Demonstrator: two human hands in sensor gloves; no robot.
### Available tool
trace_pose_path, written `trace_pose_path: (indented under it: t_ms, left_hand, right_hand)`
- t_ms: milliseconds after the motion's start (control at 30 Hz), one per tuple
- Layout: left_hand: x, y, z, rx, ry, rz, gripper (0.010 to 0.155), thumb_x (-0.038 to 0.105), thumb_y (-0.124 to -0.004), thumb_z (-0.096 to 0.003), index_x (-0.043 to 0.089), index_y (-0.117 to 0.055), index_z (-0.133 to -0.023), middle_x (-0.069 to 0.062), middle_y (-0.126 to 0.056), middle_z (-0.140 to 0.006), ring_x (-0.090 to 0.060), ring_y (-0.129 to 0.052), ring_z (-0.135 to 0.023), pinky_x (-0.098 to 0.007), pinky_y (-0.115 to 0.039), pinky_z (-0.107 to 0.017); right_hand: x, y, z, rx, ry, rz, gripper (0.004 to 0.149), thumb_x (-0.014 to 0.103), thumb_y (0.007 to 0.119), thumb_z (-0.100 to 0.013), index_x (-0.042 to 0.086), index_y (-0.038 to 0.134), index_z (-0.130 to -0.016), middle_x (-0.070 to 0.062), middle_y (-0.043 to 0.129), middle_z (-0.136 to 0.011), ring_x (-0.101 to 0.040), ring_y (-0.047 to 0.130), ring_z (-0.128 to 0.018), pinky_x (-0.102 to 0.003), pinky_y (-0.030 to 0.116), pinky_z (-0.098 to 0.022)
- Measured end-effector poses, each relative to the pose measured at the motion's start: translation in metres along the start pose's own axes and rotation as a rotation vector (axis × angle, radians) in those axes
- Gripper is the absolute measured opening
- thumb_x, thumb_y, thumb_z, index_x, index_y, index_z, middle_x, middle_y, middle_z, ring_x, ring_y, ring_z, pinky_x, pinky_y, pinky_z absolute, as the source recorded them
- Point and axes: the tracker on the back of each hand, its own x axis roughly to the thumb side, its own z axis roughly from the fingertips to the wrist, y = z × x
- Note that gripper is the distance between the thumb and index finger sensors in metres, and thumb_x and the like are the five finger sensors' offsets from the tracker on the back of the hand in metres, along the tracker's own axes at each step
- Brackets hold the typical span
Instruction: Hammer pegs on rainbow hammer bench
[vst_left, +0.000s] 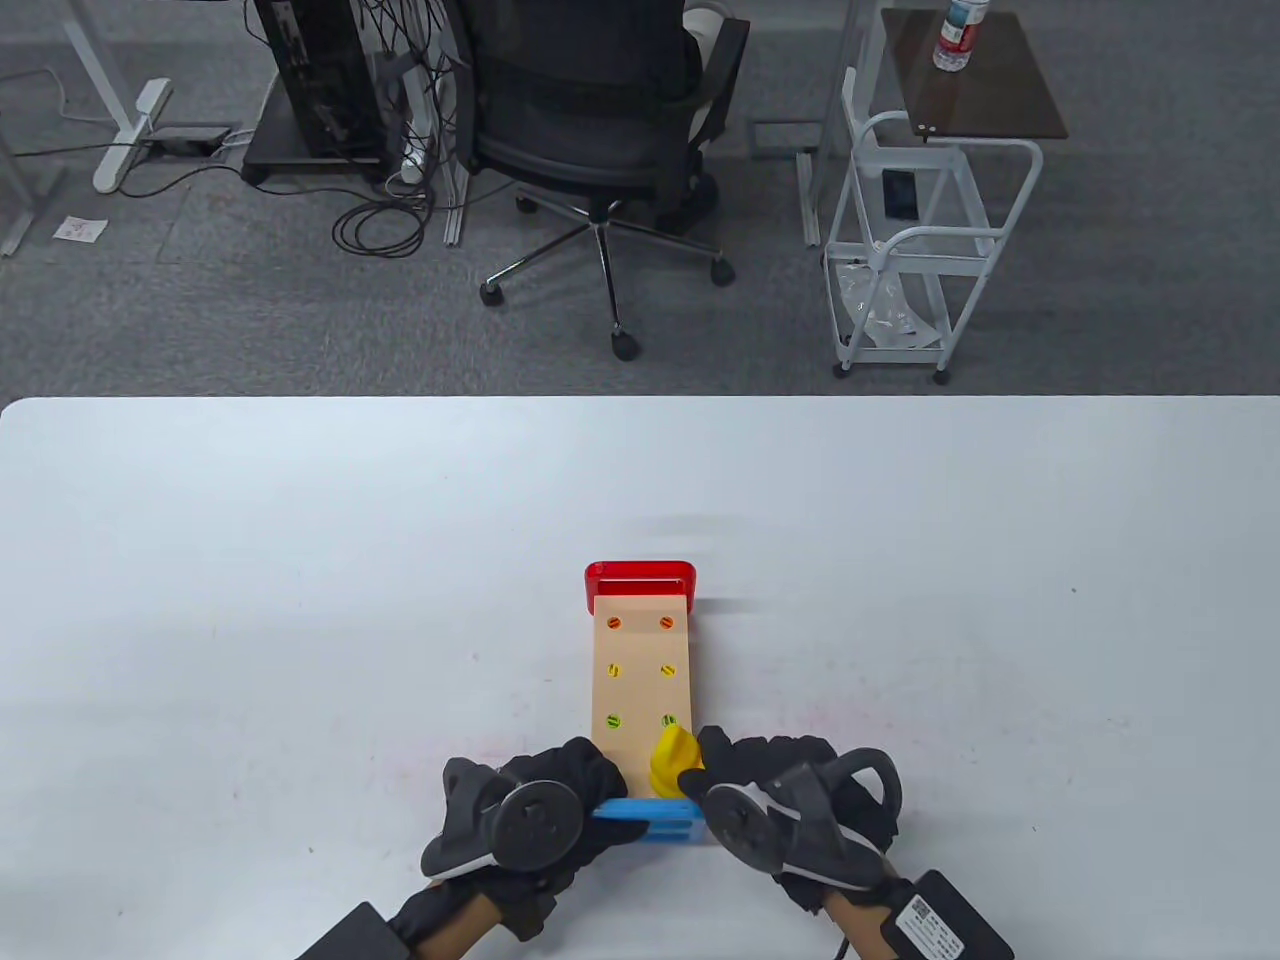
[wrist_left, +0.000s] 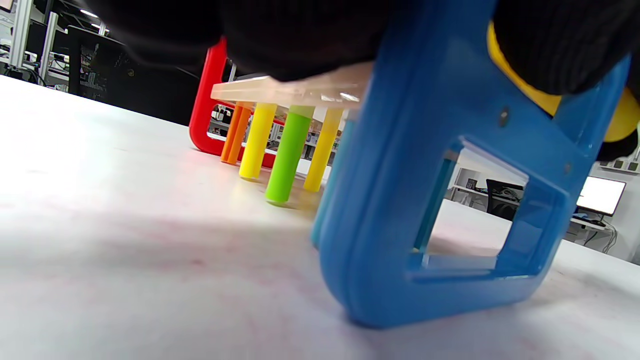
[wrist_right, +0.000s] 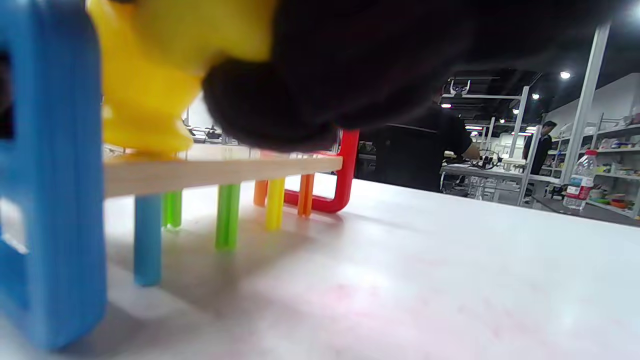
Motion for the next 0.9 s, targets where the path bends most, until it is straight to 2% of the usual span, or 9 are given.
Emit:
trace_pose_path:
  t_ms: [67,200,300,467,667,900]
  left_hand:
    - [0.000,0.000,0.000,-0.001,0.000,-0.006,0.038,0.063,-0.082,-0.0443,0.033,-0.085,-0.068,0.005,-0.088,-0.061,-0.012,-0.094,-0.034,-0.044,-0.087,-0.032]
    - [0.000,0.000,0.001,-0.003,-0.002,-0.007,0.040,0.064,-0.081,-0.0441,0.033,-0.085,-0.069,0.006,-0.088,-0.062,-0.012,-0.095,-0.036,-0.044,-0.087,-0.032]
    - [-0.001,0.000,0.001,-0.005,-0.002,-0.001,0.042,0.066,-0.080,-0.0438,0.033,-0.084,-0.071,0.006,-0.088,-0.063,-0.013,-0.095,-0.037,-0.044,-0.087,-0.033]
    - [-0.002,0.000,0.004,0.005,-0.005,0.000,0.045,0.068,-0.078,-0.0434,0.033,-0.084,-0.072,0.007,-0.087,-0.064,-0.013,-0.095,-0.039,-0.044,-0.087,-0.033]
    - [-0.002,0.000,0.006,0.003,0.002,-0.002,0.047,0.068,-0.078,-0.0431,0.033,-0.083,-0.075,0.007,-0.087,-0.066,-0.015,-0.096,-0.041,-0.044,-0.087,-0.034]
    - [-0.003,0.001,0.007,0.003,0.005,-0.011,0.047,0.067,-0.077,-0.0434,0.034,-0.082,-0.076,0.008,-0.086,-0.067,-0.016,-0.097,-0.045,-0.045,-0.087,-0.035]
  right_hand:
    - [-0.005,0.001,0.001,0.007,0.013,-0.052,0.064,0.059,0.048,-0.045,0.024,0.080,-0.089,0.000,0.101,-0.050,-0.017,0.100,-0.019,-0.036,0.089,-0.021]
    - [-0.023,-0.005,0.004,-0.062,0.127,-0.082,0.064,0.061,0.051,-0.044,0.025,0.075,-0.092,0.002,0.099,-0.056,-0.018,0.101,-0.028,-0.038,0.089,-0.030]
    - [-0.039,-0.007,0.007,-0.041,0.259,-0.105,0.064,0.059,0.056,-0.046,0.025,0.065,-0.099,0.002,0.094,-0.068,-0.021,0.101,-0.044,-0.042,0.087,-0.043]
    - [-0.059,0.007,0.010,0.031,0.375,0.034,0.062,0.054,0.063,-0.048,0.035,0.052,-0.106,-0.003,0.082,-0.088,-0.028,0.092,-0.069,-0.054,0.071,-0.067]
    - [-0.068,0.031,0.007,0.176,0.485,0.160,0.063,0.048,0.061,-0.051,0.041,0.034,-0.108,-0.008,0.065,-0.101,-0.033,0.076,-0.084,-0.060,0.056,-0.074]
    - [-0.072,0.048,0.005,0.262,0.512,0.229,0.063,0.046,0.059,-0.051,0.044,0.026,-0.105,-0.008,0.055,-0.106,-0.034,0.070,-0.090,-0.059,0.054,-0.076]
